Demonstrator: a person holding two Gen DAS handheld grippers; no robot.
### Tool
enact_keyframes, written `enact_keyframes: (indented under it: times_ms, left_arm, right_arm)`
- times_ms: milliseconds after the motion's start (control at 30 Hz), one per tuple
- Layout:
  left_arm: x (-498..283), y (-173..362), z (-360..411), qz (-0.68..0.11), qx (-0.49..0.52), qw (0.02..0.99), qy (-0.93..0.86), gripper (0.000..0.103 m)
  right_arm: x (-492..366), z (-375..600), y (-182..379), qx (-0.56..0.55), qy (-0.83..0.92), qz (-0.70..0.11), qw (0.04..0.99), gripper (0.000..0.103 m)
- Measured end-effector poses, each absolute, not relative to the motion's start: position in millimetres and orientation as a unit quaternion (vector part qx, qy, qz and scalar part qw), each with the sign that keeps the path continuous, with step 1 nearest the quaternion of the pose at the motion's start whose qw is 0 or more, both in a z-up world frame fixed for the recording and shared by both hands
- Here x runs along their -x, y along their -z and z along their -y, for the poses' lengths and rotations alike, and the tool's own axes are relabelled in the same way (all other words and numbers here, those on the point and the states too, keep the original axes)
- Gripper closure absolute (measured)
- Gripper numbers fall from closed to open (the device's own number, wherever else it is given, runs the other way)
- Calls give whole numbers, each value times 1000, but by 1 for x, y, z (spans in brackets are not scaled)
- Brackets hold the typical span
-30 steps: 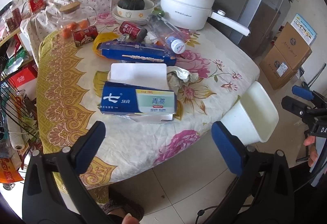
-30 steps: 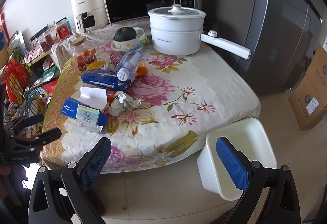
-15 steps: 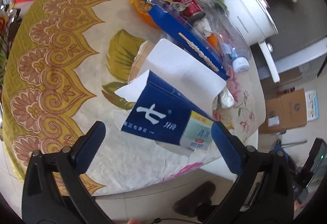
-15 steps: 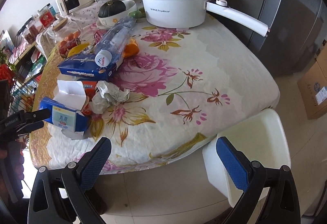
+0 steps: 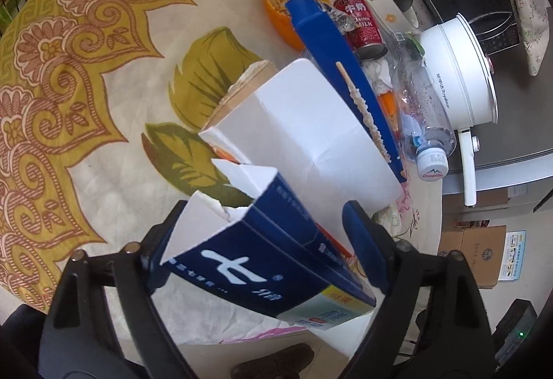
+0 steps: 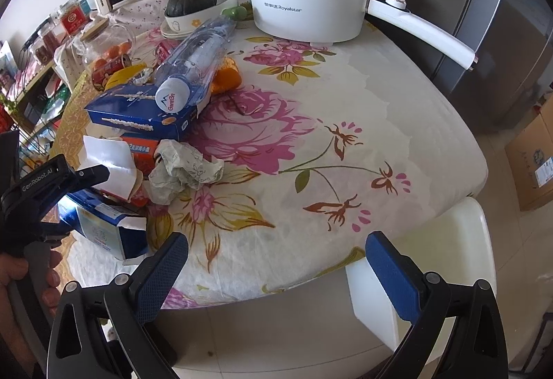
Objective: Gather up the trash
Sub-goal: 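Reach the left gripper to the blue toothpaste box and grasp it, then grasp the orange-and-white snack bag with the right gripper while the left holds the toothpaste box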
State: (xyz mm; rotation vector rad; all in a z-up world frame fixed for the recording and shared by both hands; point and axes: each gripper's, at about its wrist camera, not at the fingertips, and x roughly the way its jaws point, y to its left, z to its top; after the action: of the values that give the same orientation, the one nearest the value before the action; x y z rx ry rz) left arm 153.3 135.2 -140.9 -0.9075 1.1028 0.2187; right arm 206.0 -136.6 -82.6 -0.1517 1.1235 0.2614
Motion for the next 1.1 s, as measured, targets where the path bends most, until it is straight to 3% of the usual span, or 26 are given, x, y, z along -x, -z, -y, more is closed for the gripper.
enact_keyframes:
  times_ms: [67,367,800,1100]
  left_arm:
    - [-150,139,-140,-503,418,752,-89,29]
    - [-123,135,-168,-496,443,747,-34,45]
    - [-104,91,-208,-459,351,816,-26,49]
    - [-90,91,-234,-467,297,832,-45,49]
  right_arm:
    - [-205,136,83,74,-125,-531,835,0]
    - [-205,123,87,73,-134,-532,833,0]
    - [-185,28,89,144,-245,-460,841,1]
    - [-156,-60,123,365,-293,-346,813,2]
